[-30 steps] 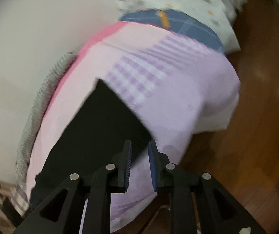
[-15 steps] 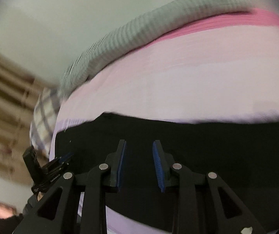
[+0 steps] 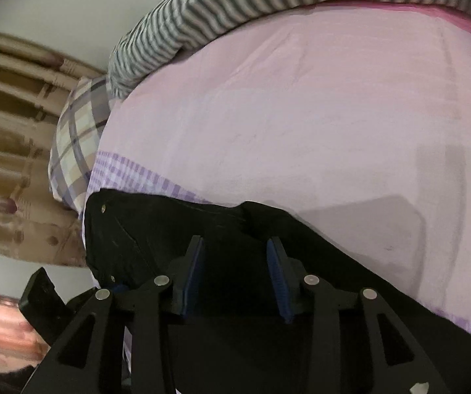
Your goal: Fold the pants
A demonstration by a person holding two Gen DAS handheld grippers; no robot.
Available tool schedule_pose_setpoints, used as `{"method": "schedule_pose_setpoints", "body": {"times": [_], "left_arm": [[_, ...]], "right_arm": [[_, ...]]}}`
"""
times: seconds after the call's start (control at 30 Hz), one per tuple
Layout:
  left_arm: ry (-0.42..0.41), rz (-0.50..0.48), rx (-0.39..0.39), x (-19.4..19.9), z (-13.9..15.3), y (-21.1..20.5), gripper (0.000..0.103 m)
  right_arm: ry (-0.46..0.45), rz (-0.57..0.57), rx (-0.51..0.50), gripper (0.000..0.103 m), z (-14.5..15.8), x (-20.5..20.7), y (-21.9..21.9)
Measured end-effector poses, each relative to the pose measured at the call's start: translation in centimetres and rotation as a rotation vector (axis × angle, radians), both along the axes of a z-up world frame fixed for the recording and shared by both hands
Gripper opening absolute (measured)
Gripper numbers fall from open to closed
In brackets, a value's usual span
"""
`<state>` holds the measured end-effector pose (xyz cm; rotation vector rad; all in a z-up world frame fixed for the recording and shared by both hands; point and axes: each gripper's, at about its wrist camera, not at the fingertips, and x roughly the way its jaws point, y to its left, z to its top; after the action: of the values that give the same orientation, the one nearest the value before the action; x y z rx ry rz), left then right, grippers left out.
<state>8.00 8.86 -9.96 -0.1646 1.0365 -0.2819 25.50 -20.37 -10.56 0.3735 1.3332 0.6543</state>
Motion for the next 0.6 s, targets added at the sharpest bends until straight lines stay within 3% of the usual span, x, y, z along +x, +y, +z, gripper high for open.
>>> {"method": "schedule_pose_setpoints", "body": {"times": [0.03, 0.17, 0.43, 0.6], "left_arm": [[-0.002, -0.004, 0.006, 0.0, 0.0, 0.0, 0.027], [-0.001, -0.005, 0.007, -0.1, 0.0, 0.0, 0.027], [0.012, 0.006, -0.007, -0.6, 0.0, 0.3, 0.027], [0.004, -0.005, 0.027, -0.8, 0.0, 0.0, 0.027]], "right_arm": [[-0.011, 0.011, -0.01, 0.017, 0.1, 0.0, 0.3], [-0.051, 0.006, -0.022, 0.007, 1.0, 0.8, 0.5], [-0.087, -0.066, -0.067, 0.005, 0.5, 2.3, 0.8], [-0.1, -0.084, -0.106, 0.005, -0.1, 2.6, 1.4]]}}
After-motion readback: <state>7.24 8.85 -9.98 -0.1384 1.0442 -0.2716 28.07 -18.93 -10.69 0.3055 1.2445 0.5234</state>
